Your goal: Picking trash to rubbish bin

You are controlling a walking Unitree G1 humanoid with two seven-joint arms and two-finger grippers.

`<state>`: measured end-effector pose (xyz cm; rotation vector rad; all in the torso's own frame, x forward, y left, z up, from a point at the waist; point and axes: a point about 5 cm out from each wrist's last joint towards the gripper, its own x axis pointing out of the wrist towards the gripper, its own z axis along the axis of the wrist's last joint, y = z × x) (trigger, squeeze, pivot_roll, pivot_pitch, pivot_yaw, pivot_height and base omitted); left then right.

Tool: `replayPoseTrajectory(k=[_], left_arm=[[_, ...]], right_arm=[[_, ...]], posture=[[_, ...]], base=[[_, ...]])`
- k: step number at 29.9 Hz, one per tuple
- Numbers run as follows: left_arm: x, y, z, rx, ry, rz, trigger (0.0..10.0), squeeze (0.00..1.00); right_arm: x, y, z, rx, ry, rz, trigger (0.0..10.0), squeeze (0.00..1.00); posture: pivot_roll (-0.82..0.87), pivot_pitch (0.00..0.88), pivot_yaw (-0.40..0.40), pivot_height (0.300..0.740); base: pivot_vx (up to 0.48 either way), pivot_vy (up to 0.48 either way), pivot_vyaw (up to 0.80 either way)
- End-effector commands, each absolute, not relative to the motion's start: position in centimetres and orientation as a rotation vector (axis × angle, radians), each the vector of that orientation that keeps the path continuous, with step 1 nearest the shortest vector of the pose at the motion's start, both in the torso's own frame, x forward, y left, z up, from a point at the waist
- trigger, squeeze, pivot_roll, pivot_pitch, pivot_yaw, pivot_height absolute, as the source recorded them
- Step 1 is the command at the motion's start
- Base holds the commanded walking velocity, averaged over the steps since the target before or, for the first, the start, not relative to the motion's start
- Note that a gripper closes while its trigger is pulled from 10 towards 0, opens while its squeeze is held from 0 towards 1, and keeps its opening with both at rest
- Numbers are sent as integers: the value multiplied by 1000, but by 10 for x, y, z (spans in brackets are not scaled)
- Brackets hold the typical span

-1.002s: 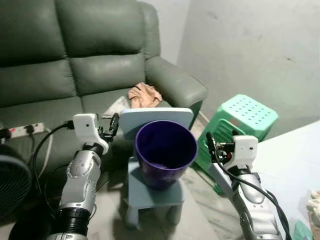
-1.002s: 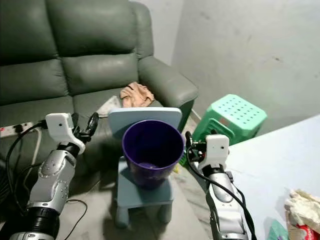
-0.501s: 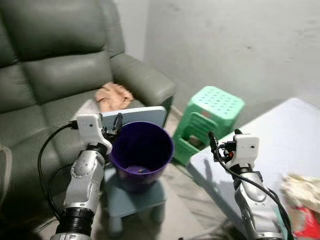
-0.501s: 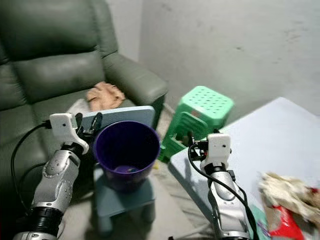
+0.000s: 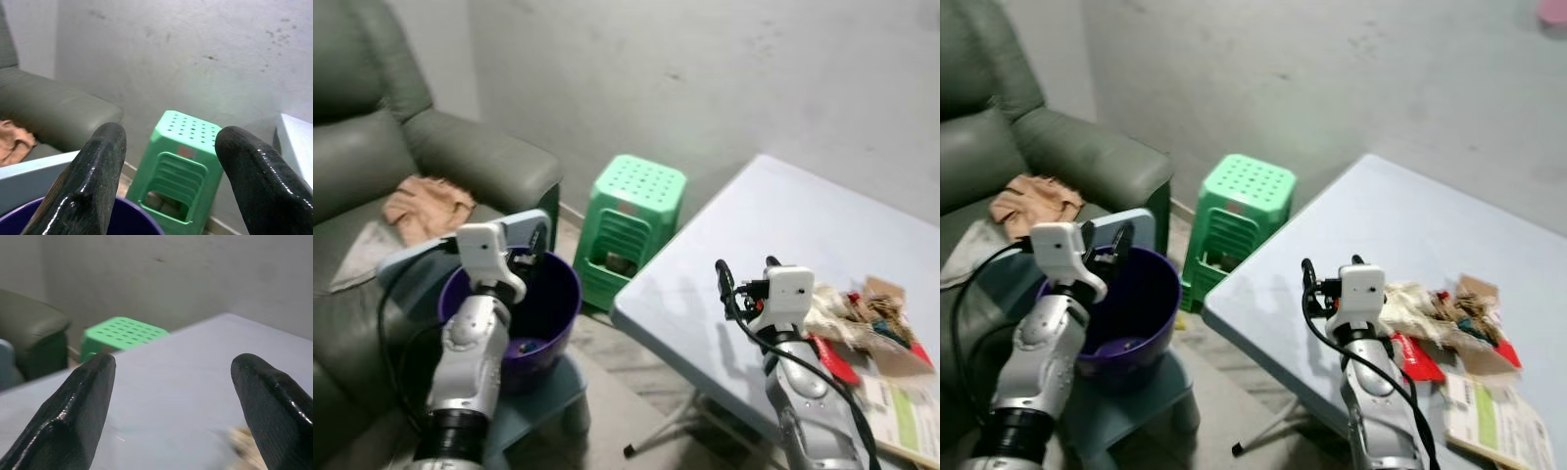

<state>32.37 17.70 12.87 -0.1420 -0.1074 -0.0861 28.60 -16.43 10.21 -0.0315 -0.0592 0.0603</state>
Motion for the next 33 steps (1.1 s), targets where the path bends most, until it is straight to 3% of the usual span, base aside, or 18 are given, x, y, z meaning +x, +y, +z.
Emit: replayPoseTrajectory(k=[1,20,28,33], left_arm=[[325,165,130,-154,-110,-121,10000,0],[324,153,127,-156,-96,-171,10000,0],[297,119,107,-109,-42,-320,10000,0],[288,112,104,-94,-32,-345,10000,0]], right_arm=[[285,-173,104,-48,-58,32,10000,0],[280,-178,104,-58,-53,19,10000,0],[275,-174,101,-61,-42,33,10000,0],[269,-173,97,-39,-32,41,10000,0]], posture=[[4,0,-98,740],[-15,0,-100,740],[-14,0,-93,740],[-15,0,-81,740]], base=[[0,0,-750],[0,0,-743],[0,0,-744],[0,0,-581]])
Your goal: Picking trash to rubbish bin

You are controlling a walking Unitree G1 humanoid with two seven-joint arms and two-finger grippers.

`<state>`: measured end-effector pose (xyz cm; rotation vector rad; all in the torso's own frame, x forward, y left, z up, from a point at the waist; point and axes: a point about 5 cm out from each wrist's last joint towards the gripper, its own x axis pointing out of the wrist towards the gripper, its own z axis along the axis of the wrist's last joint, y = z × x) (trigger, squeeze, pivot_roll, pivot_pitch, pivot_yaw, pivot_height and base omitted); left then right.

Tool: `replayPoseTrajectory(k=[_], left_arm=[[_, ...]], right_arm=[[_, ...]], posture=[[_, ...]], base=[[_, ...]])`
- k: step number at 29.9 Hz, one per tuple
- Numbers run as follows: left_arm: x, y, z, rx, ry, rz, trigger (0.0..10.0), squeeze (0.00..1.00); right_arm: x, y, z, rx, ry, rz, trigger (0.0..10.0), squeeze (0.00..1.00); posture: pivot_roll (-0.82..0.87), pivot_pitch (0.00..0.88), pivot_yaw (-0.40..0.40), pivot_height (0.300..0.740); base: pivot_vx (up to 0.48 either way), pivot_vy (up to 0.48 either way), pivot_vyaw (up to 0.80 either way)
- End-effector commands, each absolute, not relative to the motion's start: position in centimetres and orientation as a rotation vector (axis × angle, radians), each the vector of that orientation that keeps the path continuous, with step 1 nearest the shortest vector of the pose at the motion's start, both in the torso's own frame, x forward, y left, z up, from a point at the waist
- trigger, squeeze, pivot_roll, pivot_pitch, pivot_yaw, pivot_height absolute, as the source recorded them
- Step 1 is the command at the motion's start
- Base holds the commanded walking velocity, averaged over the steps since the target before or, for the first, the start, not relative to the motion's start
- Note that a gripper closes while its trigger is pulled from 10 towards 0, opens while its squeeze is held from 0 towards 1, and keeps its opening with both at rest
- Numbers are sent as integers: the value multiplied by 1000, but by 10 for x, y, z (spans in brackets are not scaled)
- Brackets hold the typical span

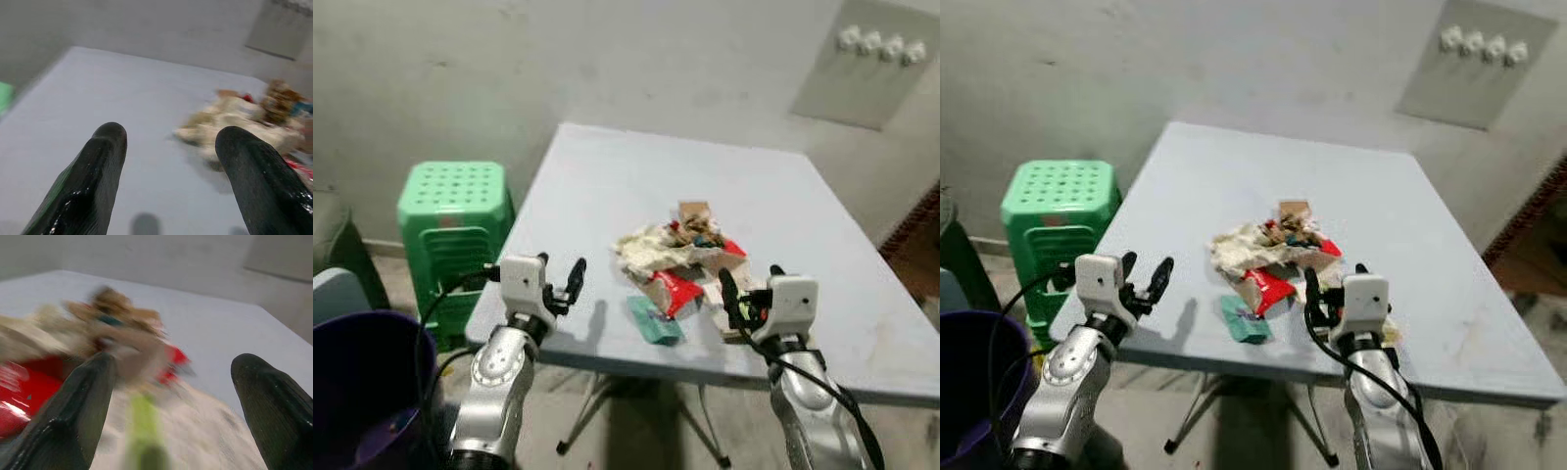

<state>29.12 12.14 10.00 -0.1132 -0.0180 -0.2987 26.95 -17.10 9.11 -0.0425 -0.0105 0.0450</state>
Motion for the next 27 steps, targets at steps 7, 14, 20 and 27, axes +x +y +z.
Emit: replayPoseTrajectory(k=[7,14,20,27], left_arm=[[288,124,108,-22,-19,-351,10000,0],[291,128,113,-36,-21,-347,10000,0],[293,127,114,-76,-9,-340,10000,0],[296,129,116,-96,-4,-321,10000,0]], right_arm=[[260,-174,91,-24,0,61,10000,0],[253,-179,87,-22,16,45,10000,0],[250,-174,87,-6,18,50,10000,0],[249,-174,87,-2,23,55,10000,0]], posture=[[-22,0,-68,740],[-32,0,-58,740],[-37,0,-58,740],[-36,0,-63,740]], base=[[0,0,0],[0,0,0],[0,-389,0],[0,-458,0]])
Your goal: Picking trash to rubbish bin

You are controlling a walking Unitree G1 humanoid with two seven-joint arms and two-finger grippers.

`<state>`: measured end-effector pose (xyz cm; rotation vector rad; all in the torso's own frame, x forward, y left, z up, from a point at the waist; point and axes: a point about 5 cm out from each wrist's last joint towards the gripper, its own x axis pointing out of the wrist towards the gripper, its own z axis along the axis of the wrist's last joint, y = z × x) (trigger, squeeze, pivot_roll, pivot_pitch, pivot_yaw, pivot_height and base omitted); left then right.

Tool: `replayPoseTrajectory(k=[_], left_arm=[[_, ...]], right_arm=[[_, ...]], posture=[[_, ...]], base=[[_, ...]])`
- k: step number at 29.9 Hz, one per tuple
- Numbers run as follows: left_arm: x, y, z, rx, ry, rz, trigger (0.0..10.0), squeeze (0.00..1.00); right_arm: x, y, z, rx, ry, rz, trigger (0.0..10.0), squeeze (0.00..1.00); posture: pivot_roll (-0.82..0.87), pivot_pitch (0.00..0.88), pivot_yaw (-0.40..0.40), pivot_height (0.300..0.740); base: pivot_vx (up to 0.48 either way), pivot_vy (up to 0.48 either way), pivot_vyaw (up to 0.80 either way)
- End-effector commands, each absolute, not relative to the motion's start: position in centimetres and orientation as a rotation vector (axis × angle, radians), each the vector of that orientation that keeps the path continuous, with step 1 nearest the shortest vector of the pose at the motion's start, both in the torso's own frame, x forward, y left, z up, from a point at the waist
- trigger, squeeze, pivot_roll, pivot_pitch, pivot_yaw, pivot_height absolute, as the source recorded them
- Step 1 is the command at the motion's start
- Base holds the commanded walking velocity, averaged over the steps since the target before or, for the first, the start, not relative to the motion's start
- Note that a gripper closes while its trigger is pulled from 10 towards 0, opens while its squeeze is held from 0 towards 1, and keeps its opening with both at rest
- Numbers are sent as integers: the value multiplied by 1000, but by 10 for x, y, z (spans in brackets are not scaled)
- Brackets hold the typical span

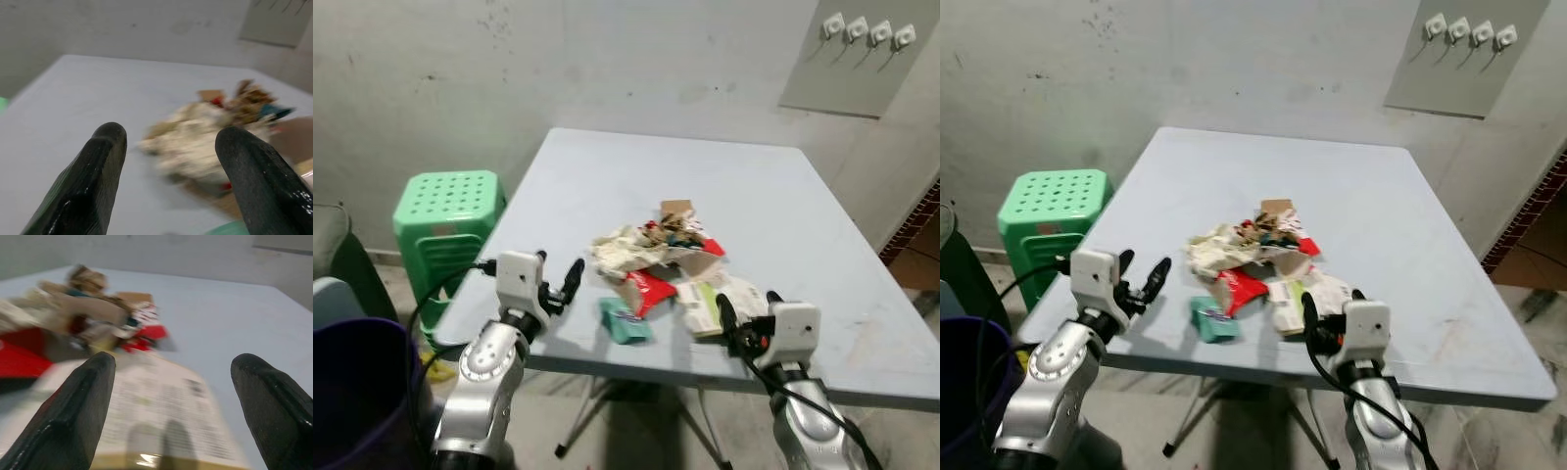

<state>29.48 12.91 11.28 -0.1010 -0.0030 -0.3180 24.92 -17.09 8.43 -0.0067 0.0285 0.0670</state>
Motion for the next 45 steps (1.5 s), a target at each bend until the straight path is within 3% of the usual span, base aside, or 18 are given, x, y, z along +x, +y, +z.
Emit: replayPoseTrajectory(k=[1,11,19,32,45], left_arm=[[296,129,116,-96,-4,-321,10000,0],[301,129,113,-113,51,-253,10000,0],[305,129,121,-84,18,-281,10000,0],[306,124,124,-31,23,-379,10000,0],[311,134,124,3,38,-415,10000,0]], right_arm=[[249,-174,87,-2,23,55,10000,0],[250,-174,86,-35,79,76,10000,0],[254,-195,91,-70,84,108,10000,0],[271,-200,109,-156,24,259,10000,0],[312,-168,136,-142,-50,504,10000,0]], posture=[[-36,0,-63,740],[-40,0,-70,740],[-55,0,-62,740],[-60,0,-50,740],[-49,0,-61,740]], base=[[0,-458,0],[0,-92,0],[0,0,0],[0,0,0],[0,0,0]])
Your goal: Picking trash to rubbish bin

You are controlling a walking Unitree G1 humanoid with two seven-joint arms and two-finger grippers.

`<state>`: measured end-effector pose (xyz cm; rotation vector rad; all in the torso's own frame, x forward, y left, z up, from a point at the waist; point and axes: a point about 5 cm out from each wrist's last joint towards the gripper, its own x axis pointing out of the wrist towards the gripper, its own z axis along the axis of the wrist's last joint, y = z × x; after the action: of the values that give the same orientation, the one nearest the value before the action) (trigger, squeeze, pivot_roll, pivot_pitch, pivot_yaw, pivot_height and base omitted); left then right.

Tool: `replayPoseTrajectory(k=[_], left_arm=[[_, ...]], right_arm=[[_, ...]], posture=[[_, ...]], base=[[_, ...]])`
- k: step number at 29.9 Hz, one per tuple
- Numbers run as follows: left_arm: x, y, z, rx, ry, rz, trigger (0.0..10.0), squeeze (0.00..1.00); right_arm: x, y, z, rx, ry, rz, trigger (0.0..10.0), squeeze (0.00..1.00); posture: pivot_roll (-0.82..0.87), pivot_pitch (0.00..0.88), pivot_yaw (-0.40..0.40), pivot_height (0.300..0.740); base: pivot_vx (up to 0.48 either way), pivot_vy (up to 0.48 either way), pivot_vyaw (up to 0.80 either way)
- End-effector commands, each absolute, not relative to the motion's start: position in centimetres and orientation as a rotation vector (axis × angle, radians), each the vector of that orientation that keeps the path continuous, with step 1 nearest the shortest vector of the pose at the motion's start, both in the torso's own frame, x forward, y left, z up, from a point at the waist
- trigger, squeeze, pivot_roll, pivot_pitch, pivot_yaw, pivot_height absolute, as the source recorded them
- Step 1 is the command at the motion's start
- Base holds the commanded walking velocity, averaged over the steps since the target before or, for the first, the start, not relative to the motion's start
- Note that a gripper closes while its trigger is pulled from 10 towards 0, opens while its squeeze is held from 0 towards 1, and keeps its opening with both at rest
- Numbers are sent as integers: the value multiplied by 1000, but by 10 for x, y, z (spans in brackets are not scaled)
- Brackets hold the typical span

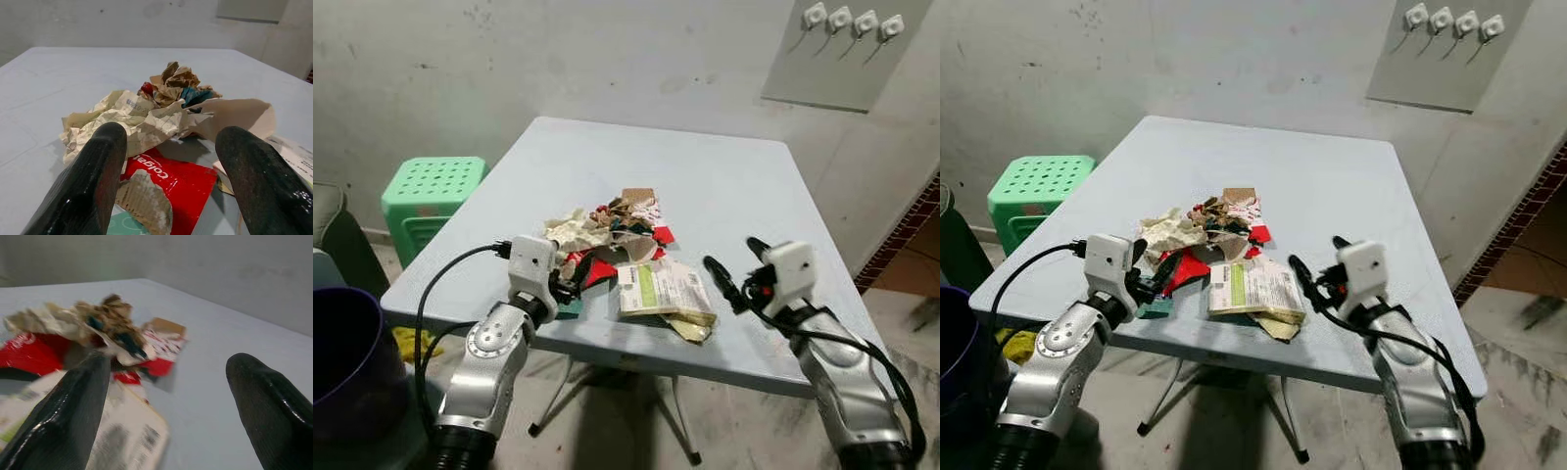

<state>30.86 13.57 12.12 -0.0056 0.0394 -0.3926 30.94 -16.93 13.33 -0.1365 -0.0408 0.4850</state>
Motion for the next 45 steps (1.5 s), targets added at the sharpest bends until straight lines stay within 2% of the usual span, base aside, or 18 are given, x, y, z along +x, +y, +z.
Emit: replayPoseTrajectory(k=[1,10,18,33,45], left_arm=[[311,133,124,7,36,-424,10000,0],[301,123,129,-8,18,-519,10000,0],[291,127,131,-16,15,-512,10000,0],[274,145,147,-5,15,-476,10000,0],[268,148,150,-1,33,-468,10000,0]], right_arm=[[316,-166,139,-143,-55,520,10000,0],[338,-146,145,-86,-11,675,10000,0],[344,-135,141,-50,25,711,10000,0],[369,-111,147,77,73,694,10000,0],[380,-104,150,-26,81,614,10000,0]], posture=[[-50,0,-63,740],[-17,0,-99,740],[21,12,-128,740],[90,95,-152,740],[105,139,-149,740]], base=[[0,0,0],[0,0,0],[0,0,0],[0,0,0],[0,0,0]])
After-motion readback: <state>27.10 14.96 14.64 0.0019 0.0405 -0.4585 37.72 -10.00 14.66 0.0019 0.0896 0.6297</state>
